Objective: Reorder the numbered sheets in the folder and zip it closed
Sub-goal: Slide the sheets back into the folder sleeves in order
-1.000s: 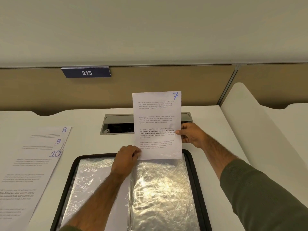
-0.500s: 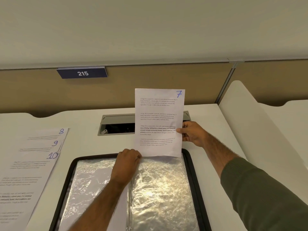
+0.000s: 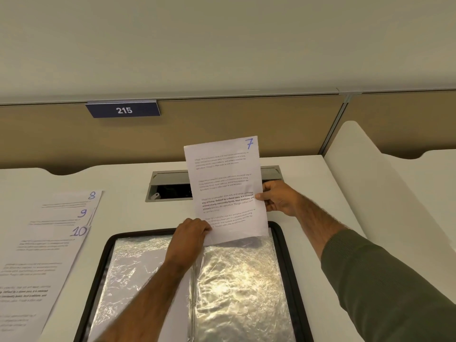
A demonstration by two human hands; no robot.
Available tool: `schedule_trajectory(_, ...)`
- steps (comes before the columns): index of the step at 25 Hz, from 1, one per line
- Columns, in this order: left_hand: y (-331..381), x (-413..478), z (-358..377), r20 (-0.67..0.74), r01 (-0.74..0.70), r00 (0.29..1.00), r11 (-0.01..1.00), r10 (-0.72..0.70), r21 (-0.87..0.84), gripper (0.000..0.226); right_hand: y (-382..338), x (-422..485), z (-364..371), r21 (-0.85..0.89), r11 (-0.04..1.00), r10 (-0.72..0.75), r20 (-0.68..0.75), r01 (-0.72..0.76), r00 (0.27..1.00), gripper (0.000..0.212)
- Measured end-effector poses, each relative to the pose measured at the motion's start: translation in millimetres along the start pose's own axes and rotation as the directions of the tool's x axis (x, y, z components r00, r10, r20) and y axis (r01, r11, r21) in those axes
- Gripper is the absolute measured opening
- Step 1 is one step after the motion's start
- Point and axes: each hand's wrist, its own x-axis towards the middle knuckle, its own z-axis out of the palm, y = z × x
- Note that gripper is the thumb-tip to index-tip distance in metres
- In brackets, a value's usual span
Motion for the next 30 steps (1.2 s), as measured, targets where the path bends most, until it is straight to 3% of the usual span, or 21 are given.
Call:
schedule_trajectory(5, 2, 6, 5, -0.058, 0.041, 0.997, 0.998, -0.044, -0.036, 0.019, 1, -4, 15, -0.129, 0.992, 0.007, 0.023, -0.004, 1.0, 0.009)
schedule_trajectory(7, 3, 7, 2, -0.104, 0.189, 0.973, 0.967, -0.208, -0.171, 0.038, 4, -6, 15, -0.16, 0.987, 0.023, 0.031, -0.018, 0.999, 0.012)
schedule_trajectory(9, 9, 15, -4, -0.06, 0.348, 0.913, 0.846, -0.404, -0.404, 0.053, 8, -10, 12, -0.174, 0.984, 0.045, 0.042, -0.037, 0.998, 0.017)
schedule_trajectory(11, 13, 30, -13, 0.067, 0.458, 0.839, 0.635, -0.539, -0.623, 0.062, 12, -15, 8, -0.185, 0.981, 0.067, 0.063, -0.054, 0.996, 0.022)
schedule_trajectory(12, 14, 36, -16, 0.133, 0.495, 0.806, 0.535, -0.576, -0.685, 0.065, 14, -17, 6, -0.195, 0.979, 0.074, 0.073, -0.059, 0.995, 0.024)
schedule_trajectory(14, 8, 47, -18, 0.217, 0.544, 0.778, 0.46, -0.589, -0.702, 0.066, 16, -21, 3, -0.247, 0.967, 0.083, 0.094, -0.057, 0.992, 0.025)
schedule_trajectory(17, 1, 54, -14, 0.255, 0.577, 0.771, 0.469, -0.584, -0.668, 0.054, 19, -26, 2, -0.286, 0.956, 0.105, 0.128, -0.065, 0.986, 0.023)
schedule_trajectory(19, -1, 56, -11, 0.256, 0.597, 0.769, 0.517, -0.585, -0.614, 0.032, 18, -27, 5, -0.199, 0.978, 0.082, 0.107, -0.06, 0.991, 0.028)
schedule_trajectory(23, -7, 50, -5, 0.313, 0.622, 0.78, 0.626, -0.541, -0.47, 0.015, 17, -20, 15, -0.075, 0.997, 0.001, -0.144, -0.012, 0.99, 0.018)
schedule_trajectory(25, -6, 51, -7, 0.312, 0.619, 0.781, 0.602, -0.541, -0.505, 0.02, 19, -17, 16, -0.193, 0.981, -0.003, -0.171, -0.03, 0.985, 0.024)
schedule_trajectory(28, -1, 60, -10, 0.251, 0.594, 0.783, 0.564, -0.569, -0.574, 0.035, 20, -20, 9, -0.409, 0.908, 0.08, -0.047, -0.092, 0.996, 0.027)
schedule_trajectory(30, -2, 65, -9, 0.269, 0.601, 0.776, 0.539, -0.571, -0.589, 0.039, 20, -22, 4, -0.449, 0.884, 0.145, -0.001, -0.131, 0.989, 0.019)
